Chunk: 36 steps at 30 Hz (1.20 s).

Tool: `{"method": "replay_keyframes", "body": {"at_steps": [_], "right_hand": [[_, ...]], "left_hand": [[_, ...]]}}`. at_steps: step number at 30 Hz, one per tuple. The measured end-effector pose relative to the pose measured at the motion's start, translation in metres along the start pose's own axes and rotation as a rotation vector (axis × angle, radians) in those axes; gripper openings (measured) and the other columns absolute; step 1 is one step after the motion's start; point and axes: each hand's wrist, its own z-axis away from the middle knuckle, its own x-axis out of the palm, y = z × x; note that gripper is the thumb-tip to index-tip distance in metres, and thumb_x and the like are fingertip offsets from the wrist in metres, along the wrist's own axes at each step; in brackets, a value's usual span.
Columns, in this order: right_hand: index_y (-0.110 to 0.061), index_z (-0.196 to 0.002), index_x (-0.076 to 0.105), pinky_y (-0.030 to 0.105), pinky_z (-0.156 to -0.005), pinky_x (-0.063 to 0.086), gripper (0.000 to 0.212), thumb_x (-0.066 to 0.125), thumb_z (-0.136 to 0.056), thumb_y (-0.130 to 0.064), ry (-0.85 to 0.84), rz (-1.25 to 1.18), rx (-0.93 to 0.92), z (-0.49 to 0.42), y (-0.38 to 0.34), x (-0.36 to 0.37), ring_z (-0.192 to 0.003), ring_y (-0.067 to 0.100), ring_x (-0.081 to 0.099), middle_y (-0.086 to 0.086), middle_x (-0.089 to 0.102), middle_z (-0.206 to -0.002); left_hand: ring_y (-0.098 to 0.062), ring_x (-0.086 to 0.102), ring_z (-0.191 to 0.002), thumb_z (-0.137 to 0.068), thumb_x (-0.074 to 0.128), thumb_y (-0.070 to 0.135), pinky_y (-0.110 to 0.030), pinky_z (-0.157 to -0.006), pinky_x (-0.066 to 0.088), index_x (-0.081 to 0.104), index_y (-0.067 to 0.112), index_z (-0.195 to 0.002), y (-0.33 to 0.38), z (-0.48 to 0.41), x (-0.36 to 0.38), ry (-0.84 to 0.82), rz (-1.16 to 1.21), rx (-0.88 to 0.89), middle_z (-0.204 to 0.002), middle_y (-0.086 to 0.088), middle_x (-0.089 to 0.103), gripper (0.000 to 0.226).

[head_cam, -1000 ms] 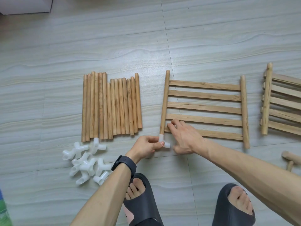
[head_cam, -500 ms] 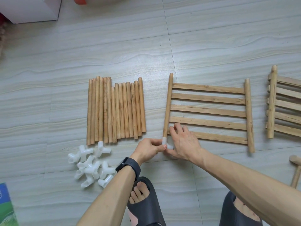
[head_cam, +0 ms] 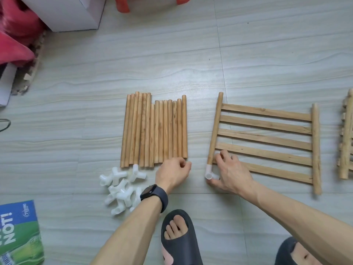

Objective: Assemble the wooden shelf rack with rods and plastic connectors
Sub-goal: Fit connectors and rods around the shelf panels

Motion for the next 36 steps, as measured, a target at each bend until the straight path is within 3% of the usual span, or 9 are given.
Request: {"method": "replay_keyframes", "body": {"at_steps": [5,10,17,20,23,27,30,33,36], "right_hand": [[-0.013,-0.134,0.036,0.045,-0.08,0.054,0.079,0.054,-0.083,-0.07,-0.066,-0.038,0.017,-0.006,-0.005,-0.007,-0.106,0.034,0.052,0.009,0.038,-0.129],[-0.014,-0.135,0.033,0.045,-0.082,0.053,0.082,0.06,-0.08,-0.069,-0.118,-0.066,0.034,-0.009,-0.007,-0.011,-0.11,0.036,0.051,0.009,0.035,-0.133],[-0.013,-0.137,0.032,0.047,-0.092,0.051,0.086,0.065,-0.079,-0.068,-0.182,-0.083,0.033,-0.013,-0.005,-0.019,-0.109,0.036,0.051,0.011,0.036,-0.134],[-0.012,-0.135,0.033,0.046,-0.094,0.05,0.083,0.068,-0.08,-0.064,-0.233,-0.057,0.011,-0.01,-0.007,-0.028,-0.109,0.036,0.054,0.012,0.036,-0.134],[-0.012,-0.135,0.035,0.043,-0.092,0.051,0.084,0.07,-0.079,-0.063,-0.274,-0.032,-0.036,0.001,-0.009,-0.028,-0.11,0.035,0.057,0.011,0.037,-0.134],[-0.016,-0.136,0.044,0.035,-0.089,0.05,0.08,0.079,-0.075,-0.054,-0.5,-0.109,-0.065,0.006,-0.005,-0.032,-0.113,0.03,0.06,0.009,0.047,-0.134],[-0.017,-0.108,0.065,0.029,-0.072,0.05,0.036,0.072,-0.088,-0.045,-0.573,-0.744,0.119,-0.004,0.012,-0.054,-0.083,0.016,0.068,0.006,0.072,-0.111],[-0.017,-0.117,0.067,0.031,-0.07,0.056,0.051,0.054,-0.096,-0.061,-0.413,-1.496,0.33,-0.02,0.032,-0.083,-0.083,0.019,0.075,0.006,0.078,-0.106],[-0.021,-0.122,0.066,0.031,-0.072,0.056,0.05,0.051,-0.098,-0.062,-0.287,-1.696,0.357,-0.034,0.047,-0.099,-0.087,0.018,0.076,0.007,0.078,-0.107]], "left_hand": [[-0.029,0.056,-0.096,-0.096,0.05,0.034,-0.039,-0.069,0.044,0.055,0.014,-0.105,-0.058,0.022,-0.042,0.502,-0.476,-0.185,-0.104,-0.008,0.06,0.023],[-0.034,0.056,-0.117,-0.1,0.046,0.048,-0.044,-0.085,0.048,0.048,0.007,-0.129,-0.091,0.024,-0.053,0.29,-0.272,-0.521,-0.129,-0.015,0.054,0.051],[-0.029,0.063,-0.096,-0.097,0.046,0.04,-0.035,-0.078,0.053,0.066,0.011,-0.103,-0.087,0.024,-0.066,0.091,-0.366,-0.5,-0.111,-0.009,0.066,0.036],[-0.023,0.062,-0.08,-0.094,0.058,0.049,-0.034,-0.072,0.053,0.065,0.013,-0.086,-0.07,0.014,-0.087,0.03,-0.01,-0.406,-0.089,-0.004,0.067,0.038],[-0.011,0.061,-0.069,-0.088,0.069,0.054,-0.024,-0.061,0.051,0.072,0.018,-0.102,-0.029,0.004,-0.104,-0.065,0.48,-0.259,-0.095,0.001,0.069,0.038],[-0.007,0.058,-0.063,-0.087,0.072,0.053,-0.02,-0.06,0.05,0.074,0.025,-0.107,0.028,-0.016,-0.097,-0.125,0.69,-0.048,-0.094,0.0,0.069,0.035],[-0.003,0.063,-0.063,-0.088,0.072,0.05,-0.018,-0.059,0.05,0.069,0.026,-0.111,0.062,-0.027,-0.079,-0.037,0.686,0.081,-0.091,0.0,0.073,0.033],[-0.009,0.071,-0.076,-0.088,0.072,0.052,-0.022,-0.068,0.058,0.065,0.04,-0.105,0.083,-0.034,-0.061,0.012,0.647,0.188,-0.092,0.001,0.076,0.022],[-0.01,0.07,-0.078,-0.087,0.074,0.052,-0.017,-0.063,0.054,0.066,0.04,-0.112,0.096,-0.04,-0.046,-0.012,0.597,0.229,-0.1,0.005,0.073,0.029]]}}
